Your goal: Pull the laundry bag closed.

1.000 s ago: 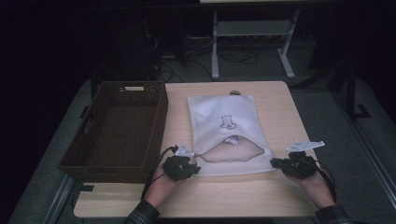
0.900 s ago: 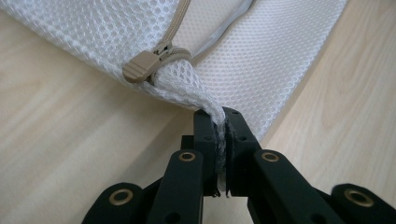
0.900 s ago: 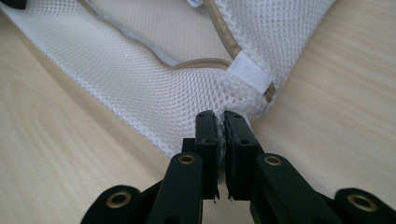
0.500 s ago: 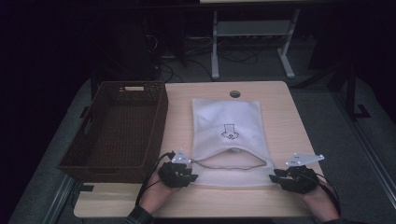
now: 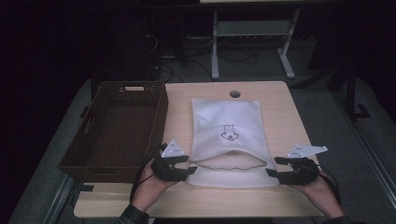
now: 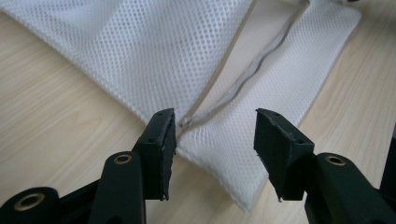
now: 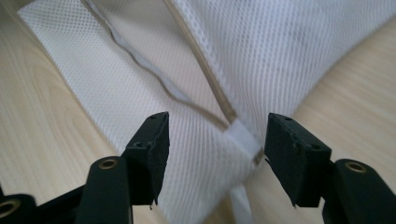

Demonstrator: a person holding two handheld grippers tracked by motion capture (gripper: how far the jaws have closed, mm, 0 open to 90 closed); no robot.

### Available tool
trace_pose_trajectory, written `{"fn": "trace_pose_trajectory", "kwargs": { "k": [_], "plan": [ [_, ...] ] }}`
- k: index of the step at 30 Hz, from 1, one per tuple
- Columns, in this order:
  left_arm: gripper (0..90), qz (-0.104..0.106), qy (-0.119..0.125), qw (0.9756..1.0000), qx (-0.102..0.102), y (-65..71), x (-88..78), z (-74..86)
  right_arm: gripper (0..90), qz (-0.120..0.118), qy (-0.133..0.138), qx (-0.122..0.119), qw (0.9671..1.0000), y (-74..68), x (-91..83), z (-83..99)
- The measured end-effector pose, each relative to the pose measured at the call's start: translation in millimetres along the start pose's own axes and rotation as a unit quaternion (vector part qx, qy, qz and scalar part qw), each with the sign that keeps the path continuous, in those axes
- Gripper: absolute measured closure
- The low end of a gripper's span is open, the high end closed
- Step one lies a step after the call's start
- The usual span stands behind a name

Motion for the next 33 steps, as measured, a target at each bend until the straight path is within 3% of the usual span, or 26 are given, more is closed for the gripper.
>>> {"fn": "trace_pose_trajectory", "kwargs": {
  "k": [10,12,16,20,23,26,29,33],
  "plan": [
    [45.4,0.022,0.001,0.9995,0.021,1.5,32.9,-14.9,44.7,-0.029,0.017,-0.034,0.9989,-3.4,27.6,-33.8],
    [44.3,0.031,-0.001,0.9991,0.030,4.6,45.2,-18.6,45.9,-0.046,0.017,-0.044,0.9978,-7.5,39.0,-44.2],
    [43.4,0.029,-0.013,0.9986,0.043,7.5,61.9,-18.1,48.2,-0.058,0.004,-0.060,0.9965,-13.4,55.9,-51.6],
    [44.4,0.020,-0.024,0.9980,0.054,6.0,75.6,-15.9,56.0,-0.066,-0.004,-0.068,0.9955,-16.0,68.1,-52.2],
    [53.8,0.012,-0.030,0.9975,0.063,3.4,83.8,-14.3,68.1,-0.069,-0.013,-0.075,0.9948,-16.2,74.7,-50.7],
    [67.5,0.019,-0.032,0.9975,0.060,1.7,88.9,-13.8,75.6,-0.070,-0.015,-0.075,0.9946,-15.7,74.6,-50.4],
    [83.4,0.031,-0.027,0.9975,0.057,3.0,88.9,-14.9,78.4,-0.073,-0.006,-0.075,0.9945,-15.5,69.7,-52.1],
    [87.9,0.043,-0.017,0.9973,0.058,6.5,77.7,-19.8,78.3,-0.081,-0.007,-0.075,0.9939,-17.5,62.3,-52.0]
  ]
}}
Point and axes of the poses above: each handheld gripper's, and its own axes: x roughly forward along the jaws, z roughly out of its underside, y roughly to its right, the point moved 3 cm from there along x, roughly forward along the jaws, and after that the axes turned 14 degrees about y, right-handed, at the moved point
